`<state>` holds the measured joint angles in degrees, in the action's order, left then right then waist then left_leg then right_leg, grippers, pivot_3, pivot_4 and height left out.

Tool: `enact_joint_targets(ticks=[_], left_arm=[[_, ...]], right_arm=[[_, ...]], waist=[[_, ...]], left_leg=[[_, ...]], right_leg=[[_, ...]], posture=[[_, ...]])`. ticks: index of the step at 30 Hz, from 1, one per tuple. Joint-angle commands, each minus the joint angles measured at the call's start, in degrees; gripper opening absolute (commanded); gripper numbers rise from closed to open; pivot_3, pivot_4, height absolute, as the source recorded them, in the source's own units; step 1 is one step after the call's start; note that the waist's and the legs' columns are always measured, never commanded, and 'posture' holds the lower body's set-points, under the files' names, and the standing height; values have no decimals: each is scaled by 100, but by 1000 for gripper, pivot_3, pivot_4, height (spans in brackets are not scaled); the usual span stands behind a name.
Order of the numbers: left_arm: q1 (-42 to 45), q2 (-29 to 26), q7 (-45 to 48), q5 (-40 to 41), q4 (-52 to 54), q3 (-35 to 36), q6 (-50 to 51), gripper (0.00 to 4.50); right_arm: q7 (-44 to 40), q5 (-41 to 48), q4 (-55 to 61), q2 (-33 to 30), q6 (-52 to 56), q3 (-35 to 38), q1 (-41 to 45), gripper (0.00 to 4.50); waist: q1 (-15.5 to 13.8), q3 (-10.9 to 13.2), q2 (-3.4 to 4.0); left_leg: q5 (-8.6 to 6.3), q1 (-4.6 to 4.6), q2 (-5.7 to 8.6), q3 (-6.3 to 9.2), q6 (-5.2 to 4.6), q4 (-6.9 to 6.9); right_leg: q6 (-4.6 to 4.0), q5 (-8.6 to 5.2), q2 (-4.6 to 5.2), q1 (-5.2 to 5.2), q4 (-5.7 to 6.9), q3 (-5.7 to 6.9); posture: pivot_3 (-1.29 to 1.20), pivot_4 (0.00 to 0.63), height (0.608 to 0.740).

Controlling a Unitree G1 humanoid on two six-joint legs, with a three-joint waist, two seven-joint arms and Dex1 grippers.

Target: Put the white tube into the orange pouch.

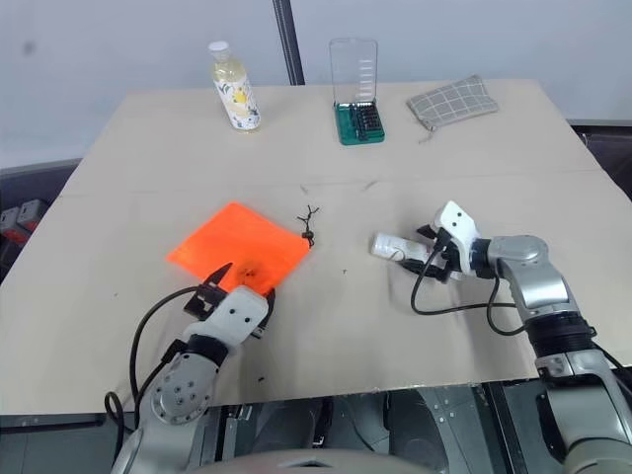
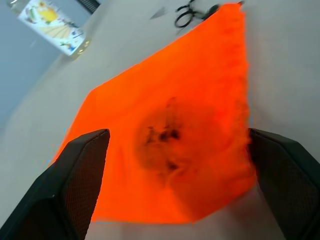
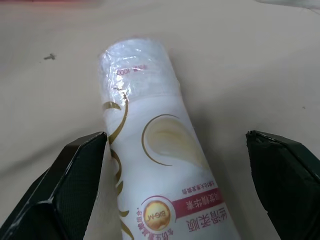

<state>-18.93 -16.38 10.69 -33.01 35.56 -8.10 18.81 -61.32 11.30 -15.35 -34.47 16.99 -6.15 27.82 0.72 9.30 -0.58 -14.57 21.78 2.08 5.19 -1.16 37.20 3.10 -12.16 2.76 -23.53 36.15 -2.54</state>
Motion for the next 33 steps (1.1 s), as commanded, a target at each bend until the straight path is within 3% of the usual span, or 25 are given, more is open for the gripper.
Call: enact_joint_targets(ticks=[1, 10, 13, 16, 20, 21, 25, 27, 33], left_arm=[[120, 112, -172, -142, 159, 162, 102, 4458], [279, 229, -81, -205, 82, 18, 209, 4458], [277, 221, -28, -232, 82, -7, 258, 3642], [258, 176, 26, -255, 84, 37, 304, 2221], [199, 131, 84, -231, 92, 109, 348, 300], [156, 122, 109, -216, 109, 121, 353, 44], [67, 95, 145, -187, 166, 184, 340, 0], [62, 96, 138, -173, 191, 227, 321, 0], [135, 109, 310, 85, 237, 361, 344, 0]], right_arm=[[-106, 50, 151, -113, -35, 77, -44, 4500], [-403, 163, 125, 12, -463, 86, -278, 4500], [-369, 144, 11, 53, -540, 89, -310, 4500], [-406, 239, -47, 106, -514, 131, -315, 4500], [-379, 240, -141, 139, -576, 146, -313, 2701], [-376, 243, -147, 148, -590, 145, -323, 2344], [-436, 327, -22, 164, -809, 176, -384, 508], [-623, 591, 183, 229, -919, 271, -430, 226], [-1166, 1003, 1037, 322, -1059, 165, -595, 225]], waist=[[1, 0, 0], [1, 0, 0], [4, 0, 0], [6, 0, 0], [5, 0, -1], [5, -1, -1], [15, -7, -6], [10, -7, -6], [5, -3, -1]], left_leg=[[0, 0, 0, -1, 0, 0], [0, 1, 0, -1, 0, 0], [0, -1, 0, -2, 0, 0], [0, -2, -1, -1, 0, 0], [0, -2, -2, -1, 0, 0], [0, -1, -2, -1, 0, 0], [0, -9, -3, -3, 0, 0], [0, -12, -5, -1, 0, 1], [0, -4, -6, 0, 0, 2]], right_leg=[[0, 0, 0, 0, 0, -1], [0, 0, 0, 0, -1, -1], [0, 0, 0, 0, 0, -2], [0, 0, -2, 0, 1, -1], [0, 0, -2, 0, 2, -2], [0, 0, -2, 0, 2, -2], [0, 0, -2, 4, 3, -5], [0, 0, -5, 9, 4, -2], [0, 1, -6, 0, 7, -2]], posture=[[0, 150, 740], [0, 150, 740], [0, 150, 740], [0, 150, 740], [0, 150, 740], [0, 150, 740], [0, 150, 740], [0, 150, 740], [0, 150, 740]])
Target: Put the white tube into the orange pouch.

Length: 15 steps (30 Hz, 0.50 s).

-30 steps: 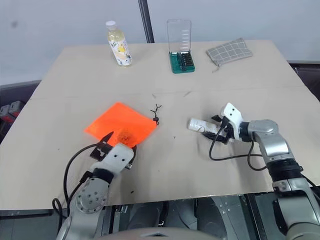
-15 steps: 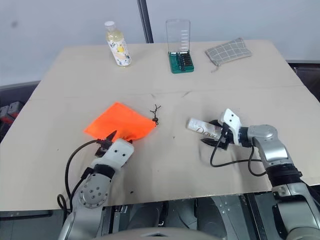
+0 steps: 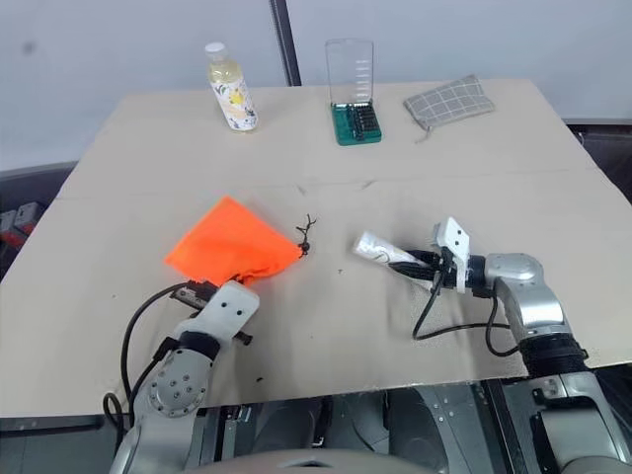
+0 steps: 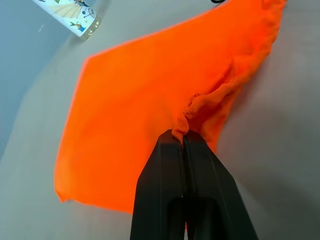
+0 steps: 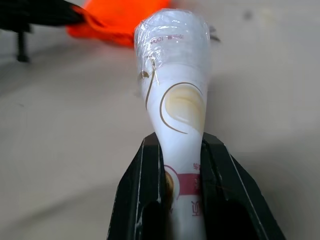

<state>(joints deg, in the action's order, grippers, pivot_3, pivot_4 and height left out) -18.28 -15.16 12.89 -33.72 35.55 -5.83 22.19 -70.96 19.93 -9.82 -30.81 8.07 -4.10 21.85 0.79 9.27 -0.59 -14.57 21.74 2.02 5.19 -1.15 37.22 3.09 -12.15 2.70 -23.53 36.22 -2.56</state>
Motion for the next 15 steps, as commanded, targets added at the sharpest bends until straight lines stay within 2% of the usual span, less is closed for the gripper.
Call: enact_joint_targets(ticks=[1, 6, 12, 15], left_arm=[[107, -5, 137, 225, 267, 146, 3, 0], [351, 148, 431, 778, 543, 99, -20, 0], [601, 124, 860, 1291, 815, -254, -54, 0], [600, 24, 981, 1468, 875, -215, -22, 0]], right_arm=[[-250, 107, 567, -65, -165, -100, -11, 225], [-218, -218, 1049, -172, 56, -551, 33, 225], [368, -587, 1355, 263, 536, -1100, 321, 225], [534, -656, 1375, 430, 724, -1229, 455, 225]], waist=[[-2, 0, 0], [-13, 1, -1], [1, 0, -1], [-4, 1, -1]], left_leg=[[0, 0, 0, 1, 0, 0], [0, 2, 3, 3, 0, 1], [0, 2, 2, 3, 1, 1], [0, 4, 2, 3, 1, 1]], right_leg=[[0, 0, 1, 0, 0, 1], [0, 0, 5, 0, -2, 4], [-1, 0, 3, -2, 1, 2], [-1, 0, 1, -6, 2, 2]], posture=[[0, 150, 740], [0, 150, 740], [0, 150, 740], [0, 150, 740]])
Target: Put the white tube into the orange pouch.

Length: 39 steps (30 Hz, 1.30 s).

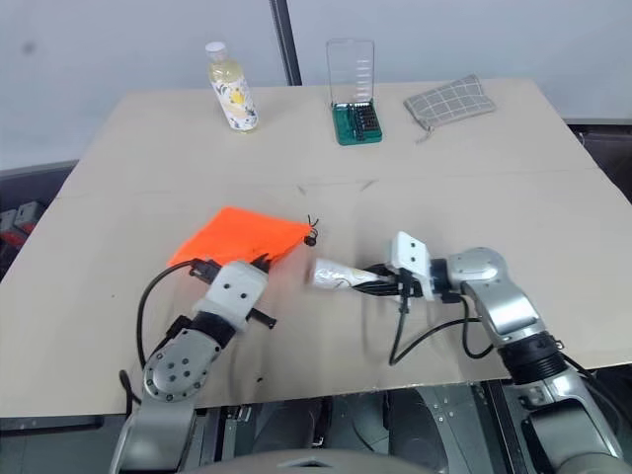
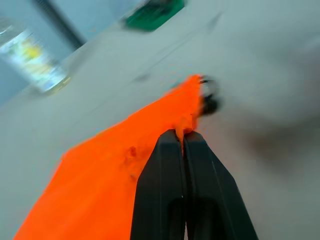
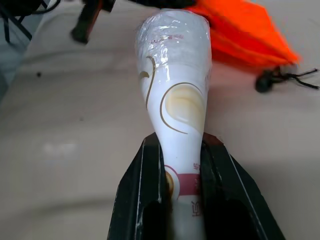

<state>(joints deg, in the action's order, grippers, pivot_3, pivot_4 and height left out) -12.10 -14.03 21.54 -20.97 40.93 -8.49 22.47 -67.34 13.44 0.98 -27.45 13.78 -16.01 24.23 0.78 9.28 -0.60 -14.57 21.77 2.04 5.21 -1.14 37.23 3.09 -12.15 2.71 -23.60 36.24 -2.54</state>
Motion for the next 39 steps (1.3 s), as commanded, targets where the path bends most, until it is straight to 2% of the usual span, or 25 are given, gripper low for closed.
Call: enact_joint_targets(ticks=[1, 7, 14, 26, 39], left_arm=[[-21, -98, 134, 260, 345, 86, -13, 0], [-104, -328, 259, 475, 473, 34, -178, 0], [-170, -311, 79, 479, 498, 22, -160, 0], [-307, -582, 243, 739, 514, -80, -562, 0], [-454, -846, 279, 981, 494, 129, -819, 0]], right_arm=[[211, -38, 280, 120, 193, -69, 257, 225], [490, -107, 217, 308, 863, -227, 550, 225], [374, -275, 28, 306, 970, -512, 753, 225], [614, -330, -559, 629, 1476, -514, 1397, 225], [1203, -804, -1915, 1781, 1548, -778, 2249, 225]], waist=[[-2, 0, 0], [-5, 1, -2], [-2, 1, -2], [4, 2, 0], [35, 4, 4]], left_leg=[[0, 1, 0, 1, 0, 0], [0, 4, 4, 4, 0, 0], [0, 3, 5, 3, 0, 0], [0, 4, 3, 5, 0, -2], [0, 8, 2, 3, 0, -5]], right_leg=[[0, 0, 0, 0, 0, 1], [0, 0, 4, -2, -2, 2], [0, 0, 3, -2, -2, 3], [-1, 0, 1, -6, -2, 4], [-5, 2, -1, -16, 4, 1]], posture=[[0, 150, 740], [0, 150, 740], [0, 150, 740], [0, 150, 740], [0, 150, 740]])
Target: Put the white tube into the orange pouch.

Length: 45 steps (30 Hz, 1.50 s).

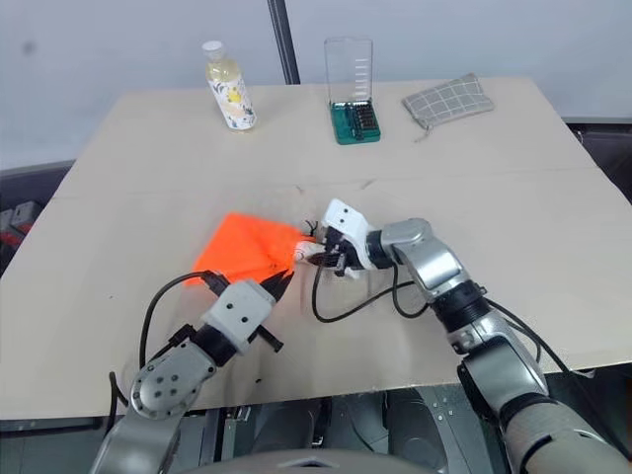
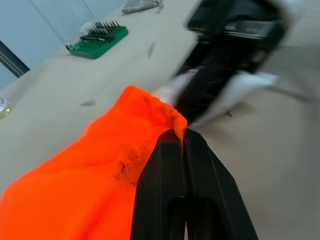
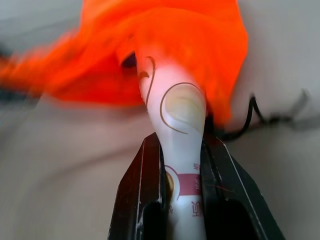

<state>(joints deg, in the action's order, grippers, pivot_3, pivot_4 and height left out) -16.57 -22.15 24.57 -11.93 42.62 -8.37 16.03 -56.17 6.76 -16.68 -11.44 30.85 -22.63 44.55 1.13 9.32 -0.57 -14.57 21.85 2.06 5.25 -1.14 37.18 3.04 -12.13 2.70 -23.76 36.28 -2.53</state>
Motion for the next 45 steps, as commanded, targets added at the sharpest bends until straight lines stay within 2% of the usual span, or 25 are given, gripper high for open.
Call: enact_joint_targets(ticks=[1, 4, 10, 12, 14, 18, 19, 20, 23, 29, 34, 38, 41, 45], left_arm=[[-16, -39, -30, 79, 322, 116, -193, 0], [-60, -27, -41, 80, 334, 116, -227, 0], [-236, -71, -12, 132, 325, 225, -352, 0], [-241, -100, -3, 151, 297, 291, -384, 0], [-213, -120, 8, 210, 284, 360, -388, 0], [-225, -159, 65, 310, 280, 418, -433, 0], [-238, -170, 76, 334, 274, 435, -447, 0], [-247, -179, 84, 353, 266, 451, -459, 0], [-213, -167, 90, 493, 233, 557, -409, 0], [-48, 103, 0, 1317, 149, 1250, 1, 0], [-191, 128, 72, 1658, 12, 1510, 20, 0], [-253, 35, 139, 1679, -146, 1443, -110, 0], [-208, -4, 173, 1716, -206, 1445, -134, 0], [-180, -116, 225, 1693, -260, 1434, -187, 0]], right_arm=[[66, -195, -229, 238, -209, -189, 246, 225], [166, -334, -540, 533, -275, -308, 326, 225], [517, -51, -973, 1314, -131, 146, 615, 225], [436, -35, -1021, 1382, -66, 147, 646, 1241], [352, -52, -1042, 1395, -19, 92, 658, 1940], [482, -45, -1054, 1446, 67, 193, 659, 3963], [512, -41, -1055, 1439, 70, 235, 665, 4339], [507, -30, -1038, 1414, 75, 267, 667, 4437], [313, 61, -818, 1239, 106, 330, 612, 4437], [-614, 145, 183, 234, 3, 68, 236, 4437], [-686, -118, 593, -429, -228, -103, -33, 4437], [-395, -196, 590, -389, 34, -177, -198, 4437], [-153, -399, 388, -286, -175, -280, -238, 4437], [187, -542, 156, -67, -966, -217, -239, 4437]], waist=[[2, 0, 0], [18, -1, 1], [141, 0, 2], [136, 1, 3], [117, 1, 4], [121, 1, 4], [121, 1, 4], [124, 1, 4], [129, 2, 5], [108, 1, 4], [132, 1, 3], [128, 1, 2], [126, 2, 2], [122, 2, 2]], left_leg=[[0, 0, 0, -1, 0, 0], [0, -2, 1, -2, 0, -2], [0, -9, -3, -5, 1, -11], [0, -8, -3, -1, 1, -11], [0, -5, -1, 0, 1, -12], [0, -3, 5, -1, 1, -9], [0, -3, 5, 0, 1, -10], [-1, -3, 4, 0, 1, -11], [-1, -4, 3, 0, 2, -15], [-1, 1, 9, 4, 1, -10], [-1, 0, 7, 3, 1, -11], [-1, -1, 4, 2, 1, -11], [0, -3, 3, 1, 2, -9], [0, -1, 4, 1, 2, -7]], right_leg=[[0, 0, 0, 0, 0, 0], [0, 0, 0, 0, 0, -1], [-1, 1, -4, -6, 13, -8], [-2, 0, -4, -9, 16, -5], [-2, 0, -3, -10, 16, -3], [-1, 1, 1, -10, 14, -4], [-1, 1, 1, -11, 14, -3], [-1, 0, 0, -11, 14, -3], [-1, 0, -1, -13, 14, -3], [-1, 0, 6, -9, 10, 2], [0, 0, 4, -10, 10, 2], [-1, 0, 2, -10, 11, 0], [-1, 0, 0, -8, 12, 0], [-1, 0, -1, -8, 11, 0]], posture=[[0, 150, 740], [0, 150, 740], [0, 150, 740], [0, 150, 740], [0, 150, 740], [0, 150, 740], [0, 150, 740], [0, 150, 740], [0, 150, 740], [0, 150, 740], [0, 150, 740], [0, 150, 740], [0, 150, 740], [0, 150, 740]])
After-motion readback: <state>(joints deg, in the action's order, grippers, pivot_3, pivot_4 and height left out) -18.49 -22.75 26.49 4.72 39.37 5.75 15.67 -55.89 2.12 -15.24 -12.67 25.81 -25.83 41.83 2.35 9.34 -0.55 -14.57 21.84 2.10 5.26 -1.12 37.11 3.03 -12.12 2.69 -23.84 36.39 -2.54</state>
